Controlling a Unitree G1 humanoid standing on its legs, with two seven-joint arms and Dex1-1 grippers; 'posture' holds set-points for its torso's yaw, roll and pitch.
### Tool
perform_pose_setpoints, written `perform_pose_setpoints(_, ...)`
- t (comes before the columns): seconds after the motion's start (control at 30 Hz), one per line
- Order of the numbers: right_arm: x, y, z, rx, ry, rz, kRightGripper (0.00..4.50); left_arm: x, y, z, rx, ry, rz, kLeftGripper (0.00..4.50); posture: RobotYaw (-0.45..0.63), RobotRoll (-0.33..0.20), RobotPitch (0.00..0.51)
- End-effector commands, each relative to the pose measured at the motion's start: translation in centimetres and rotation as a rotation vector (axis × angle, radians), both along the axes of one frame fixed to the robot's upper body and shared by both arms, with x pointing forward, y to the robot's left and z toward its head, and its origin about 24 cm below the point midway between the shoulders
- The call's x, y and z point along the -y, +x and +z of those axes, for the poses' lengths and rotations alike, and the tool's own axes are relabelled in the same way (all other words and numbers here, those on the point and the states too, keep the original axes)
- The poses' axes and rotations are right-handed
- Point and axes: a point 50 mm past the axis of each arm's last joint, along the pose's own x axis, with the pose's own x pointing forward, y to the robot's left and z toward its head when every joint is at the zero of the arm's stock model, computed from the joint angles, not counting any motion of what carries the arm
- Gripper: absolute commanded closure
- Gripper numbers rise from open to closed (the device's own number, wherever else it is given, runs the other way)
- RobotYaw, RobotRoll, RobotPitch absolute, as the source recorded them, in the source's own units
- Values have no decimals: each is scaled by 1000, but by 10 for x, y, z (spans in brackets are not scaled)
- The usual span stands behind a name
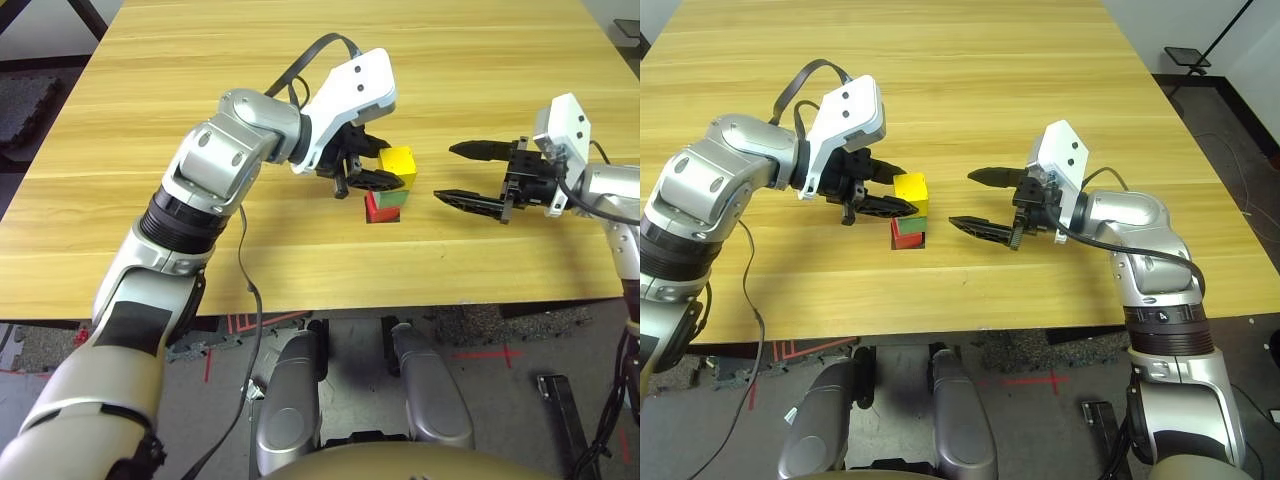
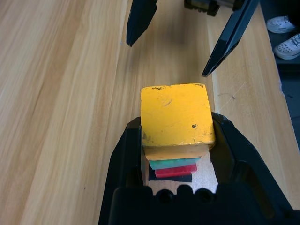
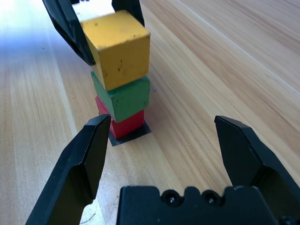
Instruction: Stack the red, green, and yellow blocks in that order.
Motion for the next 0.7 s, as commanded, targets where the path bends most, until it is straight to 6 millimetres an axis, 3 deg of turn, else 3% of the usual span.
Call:
perform_pose_setpoints(0.03,-2,-1,0,6,-1,13,0,1,0,-6,-8,18,-11,2462,220,114,249)
perform_pose_setpoints(0.47,-2,-2,0,5,0,10,0,0,2,-9,-13,30,-14,2462,213,112,251)
perform_pose_setpoints(0.7,-3,-2,0,3,3,10,0,-4,8,-7,-18,36,24,38,213,114,249)
